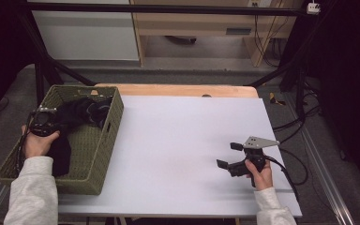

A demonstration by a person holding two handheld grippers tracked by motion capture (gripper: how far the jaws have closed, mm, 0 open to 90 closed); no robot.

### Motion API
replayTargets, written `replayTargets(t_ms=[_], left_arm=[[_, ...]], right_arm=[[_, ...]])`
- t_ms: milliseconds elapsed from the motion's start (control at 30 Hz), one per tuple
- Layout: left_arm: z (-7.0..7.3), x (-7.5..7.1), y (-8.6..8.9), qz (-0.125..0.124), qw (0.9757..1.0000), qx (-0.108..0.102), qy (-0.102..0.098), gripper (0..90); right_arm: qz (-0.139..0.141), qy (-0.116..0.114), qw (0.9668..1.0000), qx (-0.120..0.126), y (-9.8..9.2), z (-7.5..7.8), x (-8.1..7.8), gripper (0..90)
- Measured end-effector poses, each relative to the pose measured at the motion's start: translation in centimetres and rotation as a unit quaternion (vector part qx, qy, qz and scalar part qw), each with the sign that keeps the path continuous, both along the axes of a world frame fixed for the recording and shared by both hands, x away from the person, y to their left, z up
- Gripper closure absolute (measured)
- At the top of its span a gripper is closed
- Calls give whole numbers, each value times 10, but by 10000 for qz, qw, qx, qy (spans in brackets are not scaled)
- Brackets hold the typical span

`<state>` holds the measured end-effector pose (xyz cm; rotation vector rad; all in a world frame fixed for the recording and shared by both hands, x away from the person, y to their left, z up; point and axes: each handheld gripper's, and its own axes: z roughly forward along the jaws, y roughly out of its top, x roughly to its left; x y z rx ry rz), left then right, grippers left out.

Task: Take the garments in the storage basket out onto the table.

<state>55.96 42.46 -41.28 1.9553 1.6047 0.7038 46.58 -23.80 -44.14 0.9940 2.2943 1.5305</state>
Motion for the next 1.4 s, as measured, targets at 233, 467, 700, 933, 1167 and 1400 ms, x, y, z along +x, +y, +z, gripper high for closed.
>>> replayTargets(t_ms=[233, 467, 700, 933, 1167, 1400], left_arm=[[11, -6, 0, 169, 9987, -200, -438, 744], [18, -10, -2, 299, 9970, -294, -647, 744], [28, -12, -1, 298, 9940, -527, -907, 746], [38, -17, -1, 255, 9926, -613, -1014, 748], [53, -26, -1, 179, 9904, -701, -1177, 749], [71, -36, -6, 35, 9875, -705, -1413, 750]], right_arm=[[-1, 2, 10000, 11, 0, 0, 0, 30], [1, 21, 10000, 1, 0, 0, 0, 30], [-10, 10, 10000, 13, 0, 0, 0, 30], [-11, 20, 10000, 33, 0, 1, 0, 30], [-11, 19, 10000, 13, 0, 0, 0, 31], [-9, 15, 10000, 29, 0, 0, 0, 31]])
